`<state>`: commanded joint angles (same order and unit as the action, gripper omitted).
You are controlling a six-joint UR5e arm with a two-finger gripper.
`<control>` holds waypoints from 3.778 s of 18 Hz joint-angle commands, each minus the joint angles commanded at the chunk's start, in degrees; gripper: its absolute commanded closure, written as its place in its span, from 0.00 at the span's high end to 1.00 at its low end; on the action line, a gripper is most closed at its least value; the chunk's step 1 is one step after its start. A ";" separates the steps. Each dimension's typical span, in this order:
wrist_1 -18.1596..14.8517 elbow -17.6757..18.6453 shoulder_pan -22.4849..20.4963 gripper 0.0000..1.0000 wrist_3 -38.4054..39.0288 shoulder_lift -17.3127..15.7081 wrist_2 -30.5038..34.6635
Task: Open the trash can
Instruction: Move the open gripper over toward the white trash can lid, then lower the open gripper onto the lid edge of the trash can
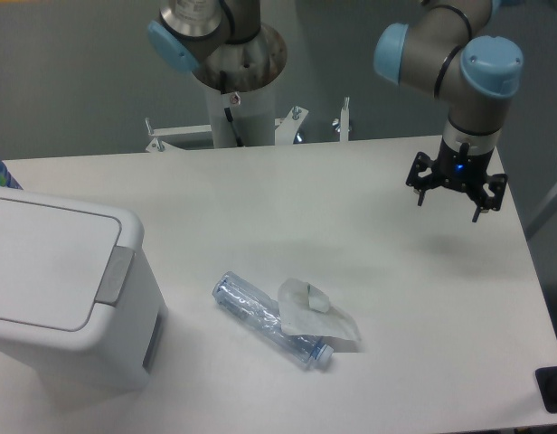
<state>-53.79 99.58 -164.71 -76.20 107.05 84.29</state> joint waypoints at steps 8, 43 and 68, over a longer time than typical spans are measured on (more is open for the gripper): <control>0.08 -0.88 2.81 1.00 3.23 -0.26 -0.18; 0.79 -14.50 27.16 1.00 61.60 -5.63 -22.50; 2.99 -13.27 35.42 1.00 64.16 -3.16 -19.95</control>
<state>-50.80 86.31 -129.29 -12.04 103.89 64.34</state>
